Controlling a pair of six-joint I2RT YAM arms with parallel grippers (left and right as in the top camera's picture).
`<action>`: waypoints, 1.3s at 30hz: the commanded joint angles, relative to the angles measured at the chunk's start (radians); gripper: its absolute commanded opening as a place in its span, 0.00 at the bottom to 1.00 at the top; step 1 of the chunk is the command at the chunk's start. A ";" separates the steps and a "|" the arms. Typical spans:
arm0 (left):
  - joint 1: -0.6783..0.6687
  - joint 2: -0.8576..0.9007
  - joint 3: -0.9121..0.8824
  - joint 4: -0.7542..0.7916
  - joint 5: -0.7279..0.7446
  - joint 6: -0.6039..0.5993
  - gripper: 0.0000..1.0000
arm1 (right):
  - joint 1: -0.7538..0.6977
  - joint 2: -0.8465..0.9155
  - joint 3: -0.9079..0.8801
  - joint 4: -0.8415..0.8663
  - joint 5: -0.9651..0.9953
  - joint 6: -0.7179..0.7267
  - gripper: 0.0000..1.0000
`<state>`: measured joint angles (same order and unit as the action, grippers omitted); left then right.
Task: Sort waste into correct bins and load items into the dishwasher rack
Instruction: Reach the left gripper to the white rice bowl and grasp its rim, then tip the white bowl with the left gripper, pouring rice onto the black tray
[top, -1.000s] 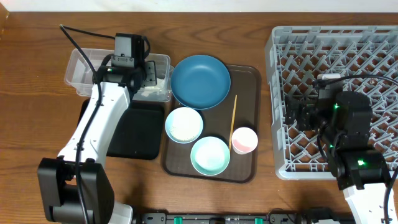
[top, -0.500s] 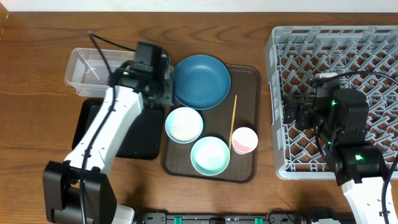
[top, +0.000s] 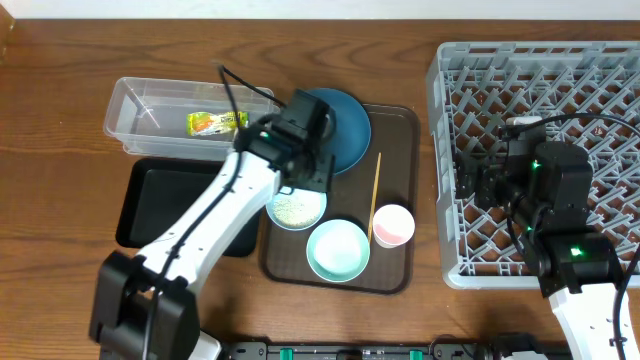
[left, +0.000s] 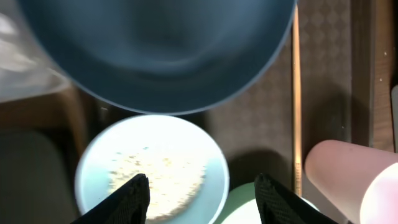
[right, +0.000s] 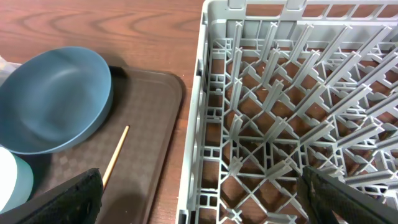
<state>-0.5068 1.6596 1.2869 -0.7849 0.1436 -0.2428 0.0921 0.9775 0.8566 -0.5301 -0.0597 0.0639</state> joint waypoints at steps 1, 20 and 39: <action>-0.028 0.058 -0.008 0.001 -0.002 -0.077 0.57 | 0.000 0.003 0.023 0.003 -0.001 0.003 0.99; -0.075 0.277 -0.008 0.034 -0.005 -0.122 0.34 | 0.000 0.003 0.023 0.006 -0.001 0.003 0.99; -0.072 0.078 0.000 -0.013 -0.111 -0.114 0.06 | 0.000 0.003 0.023 0.006 -0.001 0.002 0.99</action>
<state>-0.5827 1.8015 1.2861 -0.7887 0.0559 -0.3664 0.0921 0.9775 0.8566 -0.5262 -0.0597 0.0639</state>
